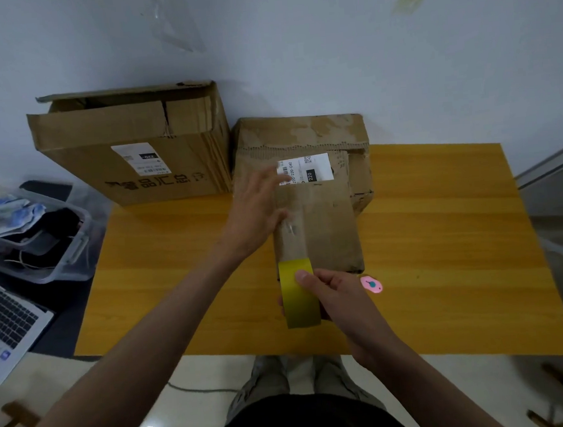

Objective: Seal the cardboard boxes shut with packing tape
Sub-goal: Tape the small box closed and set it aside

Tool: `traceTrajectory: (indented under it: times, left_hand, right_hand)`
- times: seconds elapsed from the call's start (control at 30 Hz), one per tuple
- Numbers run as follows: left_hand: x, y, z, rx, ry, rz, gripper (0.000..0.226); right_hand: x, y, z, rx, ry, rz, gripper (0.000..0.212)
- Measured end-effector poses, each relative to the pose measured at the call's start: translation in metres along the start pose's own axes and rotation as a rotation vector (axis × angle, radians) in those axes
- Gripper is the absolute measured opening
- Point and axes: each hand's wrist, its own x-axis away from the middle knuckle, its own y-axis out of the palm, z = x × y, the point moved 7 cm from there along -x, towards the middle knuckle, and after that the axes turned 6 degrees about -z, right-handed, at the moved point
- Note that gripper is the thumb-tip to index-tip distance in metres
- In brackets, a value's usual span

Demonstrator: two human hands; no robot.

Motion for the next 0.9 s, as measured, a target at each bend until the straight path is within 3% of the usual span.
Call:
traceTrajectory:
  times: [0.07,0.13,0.23,0.5,0.73,0.9]
  left_hand:
    - [0.013,0.009,0.018,-0.140,0.292,-0.114,0.044]
    - [0.033,0.022,0.018,-0.203,0.426,-0.287,0.049]
    - [0.056,0.031,0.006,-0.277,0.441,-0.446,0.060]
    - [0.092,0.041,0.012,-0.445,0.625,-0.556,0.087]
    - [0.031,0.036,0.033,-0.697,0.765,-0.651,0.136]
    - [0.000,0.058,0.065,-0.864,0.883,-0.807,0.151]
  right_hand:
    - [0.000,-0.002,0.001,-0.042,0.018,-0.021,0.035]
    - [0.000,-0.005,0.002,-0.061,0.016,-0.037,0.033]
    - [0.001,-0.005,0.001,-0.091,0.021,-0.044,0.032]
    - [0.006,-0.005,-0.001,-0.148,0.013,-0.059,0.038]
    - [0.013,-0.002,0.002,-0.039,-0.032,-0.044,0.034]
    - [0.019,-0.012,0.001,0.085,-0.068,0.025,0.025]
